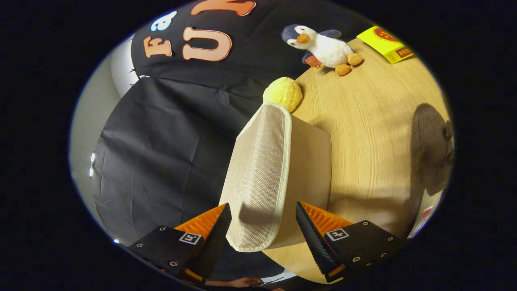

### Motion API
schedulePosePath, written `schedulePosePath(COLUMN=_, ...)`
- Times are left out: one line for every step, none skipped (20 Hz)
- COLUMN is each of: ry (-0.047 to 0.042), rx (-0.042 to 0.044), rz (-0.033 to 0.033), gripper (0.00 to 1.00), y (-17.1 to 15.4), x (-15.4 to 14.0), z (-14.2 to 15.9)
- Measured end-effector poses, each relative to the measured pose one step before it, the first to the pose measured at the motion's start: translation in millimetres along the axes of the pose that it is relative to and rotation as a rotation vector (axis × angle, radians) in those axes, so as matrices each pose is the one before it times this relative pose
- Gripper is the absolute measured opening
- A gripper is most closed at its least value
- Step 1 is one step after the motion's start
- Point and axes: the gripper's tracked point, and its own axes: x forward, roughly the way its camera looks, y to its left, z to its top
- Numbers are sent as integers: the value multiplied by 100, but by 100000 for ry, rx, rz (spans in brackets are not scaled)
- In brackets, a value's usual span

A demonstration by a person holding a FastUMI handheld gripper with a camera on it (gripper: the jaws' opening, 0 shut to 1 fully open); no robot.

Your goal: Open the storage box then place both shoes into the box .Put the left shoe in first, then the right shoe, with the right side of both shoes facing outward in a uniform manner.

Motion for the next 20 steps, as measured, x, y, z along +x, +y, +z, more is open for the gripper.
schedulePosePath(ry=174, rx=1883, rz=1049, gripper=96, y=-125, x=384, z=47)
schedulePosePath(ry=488, rx=1932, rz=1105, gripper=96, y=-14, x=276, z=-69)
schedulePosePath(ry=147, rx=1753, rz=1084, gripper=96, y=-15, x=-4, z=-183)
schedulePosePath(ry=317, rx=1407, rz=1174, gripper=96, y=108, x=-3, z=-16)
schedulePosePath(ry=323, rx=1341, rz=1405, gripper=95, y=326, x=-115, z=-55)
schedulePosePath(ry=29, rx=841, rz=1988, gripper=94, y=501, x=-267, z=76)
schedulePosePath(ry=-899, rx=384, rz=2202, gripper=92, y=728, x=-379, z=199)
schedulePosePath(ry=-1313, rx=-443, rz=1861, gripper=89, y=649, x=-368, z=320)
schedulePosePath(ry=-1176, rx=-859, rz=2389, gripper=87, y=661, x=-606, z=226)
schedulePosePath(ry=-1000, rx=400, rz=2283, gripper=85, y=757, x=-520, z=274)
schedulePosePath(ry=-1223, rx=1036, rz=1961, gripper=83, y=687, x=-404, z=264)
schedulePosePath(ry=-1074, rx=691, rz=1610, gripper=76, y=532, x=-222, z=445)
schedulePosePath(ry=-446, rx=708, rz=1150, gripper=73, y=358, x=-252, z=221)
schedulePosePath(ry=-279, rx=692, rz=602, gripper=69, y=197, x=143, z=41)
schedulePosePath(ry=-380, rx=153, rz=429, gripper=66, y=353, x=-104, z=-48)
schedulePosePath(ry=-407, rx=-50, rz=263, gripper=57, y=198, x=90, z=54)
schedulePosePath(ry=-298, rx=269, rz=288, gripper=51, y=353, x=76, z=-215)
schedulePosePath(ry=-365, rx=401, rz=84, gripper=42, y=268, x=218, z=-109)
schedulePosePath(ry=-361, rx=202, rz=543, gripper=37, y=381, x=376, z=8)
schedulePosePath(ry=-495, rx=169, rz=456, gripper=31, y=498, x=273, z=42)
